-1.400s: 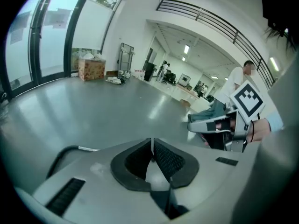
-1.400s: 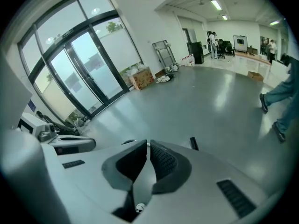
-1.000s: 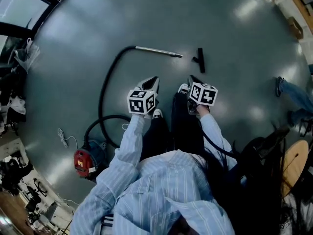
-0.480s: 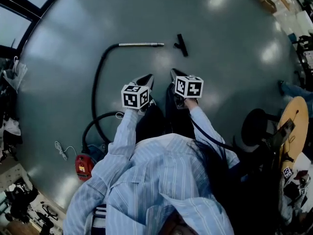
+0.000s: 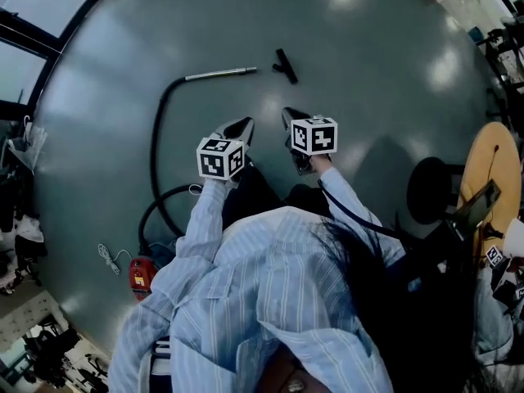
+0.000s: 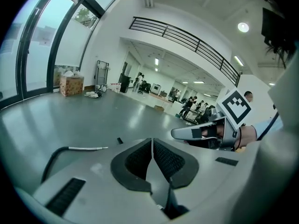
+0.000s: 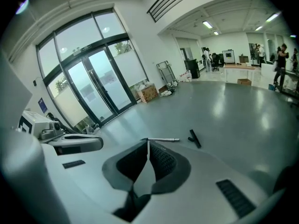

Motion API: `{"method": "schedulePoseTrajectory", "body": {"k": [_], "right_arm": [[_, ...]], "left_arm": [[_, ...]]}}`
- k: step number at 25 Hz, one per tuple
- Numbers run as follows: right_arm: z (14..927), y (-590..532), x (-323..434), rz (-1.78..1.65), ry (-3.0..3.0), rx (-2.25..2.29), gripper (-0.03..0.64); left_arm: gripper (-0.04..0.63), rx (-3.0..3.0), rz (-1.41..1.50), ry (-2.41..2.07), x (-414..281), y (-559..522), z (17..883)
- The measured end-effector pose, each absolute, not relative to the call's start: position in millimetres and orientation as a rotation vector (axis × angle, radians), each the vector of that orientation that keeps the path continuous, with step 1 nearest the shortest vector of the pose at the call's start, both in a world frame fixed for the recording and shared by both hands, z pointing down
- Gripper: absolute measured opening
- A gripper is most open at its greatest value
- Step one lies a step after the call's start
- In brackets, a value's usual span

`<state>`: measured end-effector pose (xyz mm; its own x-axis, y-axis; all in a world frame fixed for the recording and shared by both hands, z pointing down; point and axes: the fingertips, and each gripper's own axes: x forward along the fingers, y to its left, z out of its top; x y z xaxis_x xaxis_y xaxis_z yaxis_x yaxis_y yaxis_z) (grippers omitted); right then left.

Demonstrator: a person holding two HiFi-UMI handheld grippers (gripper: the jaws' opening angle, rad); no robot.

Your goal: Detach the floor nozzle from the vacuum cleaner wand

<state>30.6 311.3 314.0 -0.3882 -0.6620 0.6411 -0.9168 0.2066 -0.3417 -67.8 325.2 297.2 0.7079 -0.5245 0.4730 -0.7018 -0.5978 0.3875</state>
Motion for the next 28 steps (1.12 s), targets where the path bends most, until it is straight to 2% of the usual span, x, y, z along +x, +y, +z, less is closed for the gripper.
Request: {"method": "schedulePoseTrajectory", "body": {"k": [8,17,28], "right_arm": [[317,417,86,0.926,-2.143,1.346,0.021],[331,501,100,0.896,-2.184,1.191,0.021],[323,526,88,0.858,-2.252,1.098,0.021]], "left_arm": [[0.018,2.297,0.250,-1.011,3,420,280],[0.018,2.191,0.214,-1.124,18,516,295],[0.018,2.179,0.169,-1.222,9,546,278]]}}
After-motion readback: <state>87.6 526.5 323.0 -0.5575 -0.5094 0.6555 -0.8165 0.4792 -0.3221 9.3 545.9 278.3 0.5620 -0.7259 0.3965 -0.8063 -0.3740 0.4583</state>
